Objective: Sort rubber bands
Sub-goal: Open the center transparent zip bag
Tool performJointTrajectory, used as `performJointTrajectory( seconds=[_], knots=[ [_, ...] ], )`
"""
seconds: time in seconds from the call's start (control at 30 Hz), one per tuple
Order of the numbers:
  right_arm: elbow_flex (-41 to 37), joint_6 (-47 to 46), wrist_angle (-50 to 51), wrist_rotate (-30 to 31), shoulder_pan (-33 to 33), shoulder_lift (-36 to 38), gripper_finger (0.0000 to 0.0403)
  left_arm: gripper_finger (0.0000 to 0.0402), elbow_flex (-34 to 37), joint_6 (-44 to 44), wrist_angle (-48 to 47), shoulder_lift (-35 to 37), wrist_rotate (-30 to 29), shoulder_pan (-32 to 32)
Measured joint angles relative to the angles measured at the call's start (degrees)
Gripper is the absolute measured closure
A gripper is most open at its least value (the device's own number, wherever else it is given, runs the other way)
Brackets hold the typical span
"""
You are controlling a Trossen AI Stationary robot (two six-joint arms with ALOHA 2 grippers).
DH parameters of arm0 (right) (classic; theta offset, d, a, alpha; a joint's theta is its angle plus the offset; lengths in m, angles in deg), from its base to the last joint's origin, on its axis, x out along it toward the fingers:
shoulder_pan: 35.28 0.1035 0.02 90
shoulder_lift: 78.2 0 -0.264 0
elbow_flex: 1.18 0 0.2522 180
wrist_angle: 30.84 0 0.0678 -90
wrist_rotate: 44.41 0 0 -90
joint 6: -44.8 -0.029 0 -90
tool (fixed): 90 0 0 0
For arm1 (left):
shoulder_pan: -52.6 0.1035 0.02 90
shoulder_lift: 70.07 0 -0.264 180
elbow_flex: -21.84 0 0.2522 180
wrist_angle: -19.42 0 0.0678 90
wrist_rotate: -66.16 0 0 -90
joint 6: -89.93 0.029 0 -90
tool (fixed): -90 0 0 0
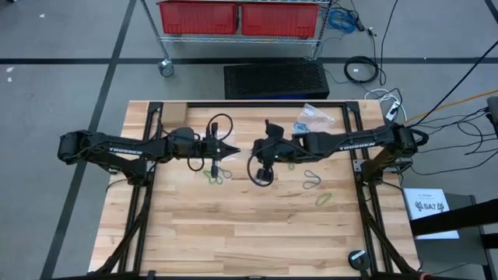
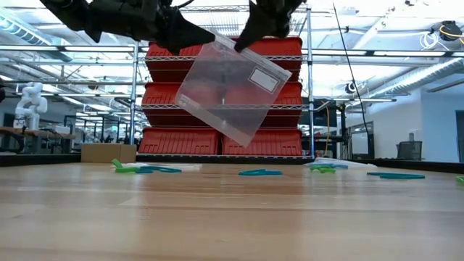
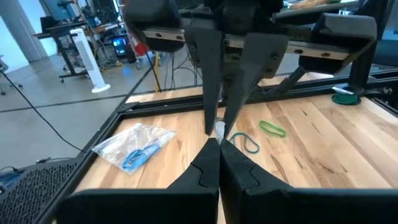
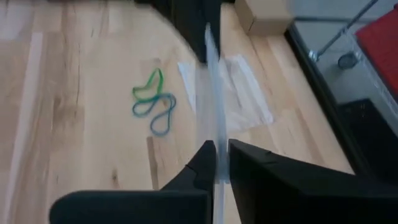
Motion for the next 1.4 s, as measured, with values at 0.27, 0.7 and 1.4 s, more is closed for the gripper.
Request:
performJointTrajectory(
  seconds=[0.27, 0.7, 1.4],
  knots=[
    [0.0, -3.4, 5.9, 0.2, 0.8, 0.1, 0.0387, 0.0402, 0.0, 0.0, -0.7, 1.8, 0.0, 0.0],
    [0.0, -10.1, 16.8, 0.3, 3.0, 0.1, 0.0387, 0.0401, 0.0, 0.5, -1.4, 2.3, -1.3, 0.1],
    [-0.1, -13.8, 15.4, -1.4, 2.9, 4.2, 0.0292, 0.0401, 0.0, 0.4, -1.5, 2.6, -2.0, 1.6]
  ],
)
